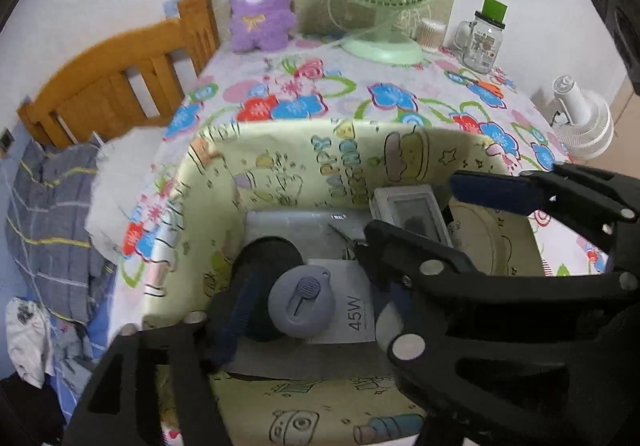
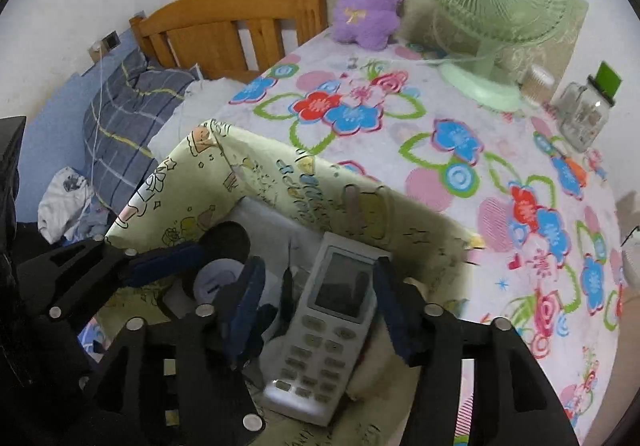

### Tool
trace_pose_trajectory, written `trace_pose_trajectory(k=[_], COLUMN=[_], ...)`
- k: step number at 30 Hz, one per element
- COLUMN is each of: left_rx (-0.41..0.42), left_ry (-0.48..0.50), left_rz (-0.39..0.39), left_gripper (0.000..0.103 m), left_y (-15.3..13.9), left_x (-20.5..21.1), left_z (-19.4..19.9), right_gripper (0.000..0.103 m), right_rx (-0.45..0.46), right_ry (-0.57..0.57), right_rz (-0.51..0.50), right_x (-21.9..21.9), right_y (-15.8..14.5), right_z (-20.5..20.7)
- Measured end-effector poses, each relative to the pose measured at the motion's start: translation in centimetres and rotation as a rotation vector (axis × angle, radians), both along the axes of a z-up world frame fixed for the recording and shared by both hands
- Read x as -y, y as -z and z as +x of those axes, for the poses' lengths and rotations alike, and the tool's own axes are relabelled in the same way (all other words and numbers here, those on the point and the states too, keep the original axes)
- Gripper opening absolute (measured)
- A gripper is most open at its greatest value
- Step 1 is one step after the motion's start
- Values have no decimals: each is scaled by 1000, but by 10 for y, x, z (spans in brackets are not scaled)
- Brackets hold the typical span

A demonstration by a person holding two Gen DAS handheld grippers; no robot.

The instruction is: Organize rigid objects

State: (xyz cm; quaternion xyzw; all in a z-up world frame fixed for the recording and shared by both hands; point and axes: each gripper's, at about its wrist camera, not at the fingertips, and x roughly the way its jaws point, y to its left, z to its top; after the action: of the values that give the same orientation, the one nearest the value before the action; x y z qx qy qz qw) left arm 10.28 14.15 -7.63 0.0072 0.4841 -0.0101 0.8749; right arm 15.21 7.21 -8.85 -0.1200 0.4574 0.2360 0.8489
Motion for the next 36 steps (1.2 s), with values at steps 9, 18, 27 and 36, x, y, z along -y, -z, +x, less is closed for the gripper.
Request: trace_pose_trajectory(k=[9, 18, 27, 36], left_rx=[56, 95, 126, 179], left_ry=[9, 41, 72, 76], left_rz=[36, 44, 45, 65], left_gripper=[87, 87, 87, 89], left_y=[-15, -24, -30, -40], left_x=[22, 52, 88, 118], left_z=[-17, -33, -48, -67], right_gripper=[77, 78, 81, 81], right_rx=[62, 106, 148, 202], right_ry=[27, 74, 138, 221], right_rz=[-4, 8, -1, 1], right_x=[24, 56, 92, 129], right_y=[-17, -28, -36, -46], right_z=[-19, -41, -60, -85])
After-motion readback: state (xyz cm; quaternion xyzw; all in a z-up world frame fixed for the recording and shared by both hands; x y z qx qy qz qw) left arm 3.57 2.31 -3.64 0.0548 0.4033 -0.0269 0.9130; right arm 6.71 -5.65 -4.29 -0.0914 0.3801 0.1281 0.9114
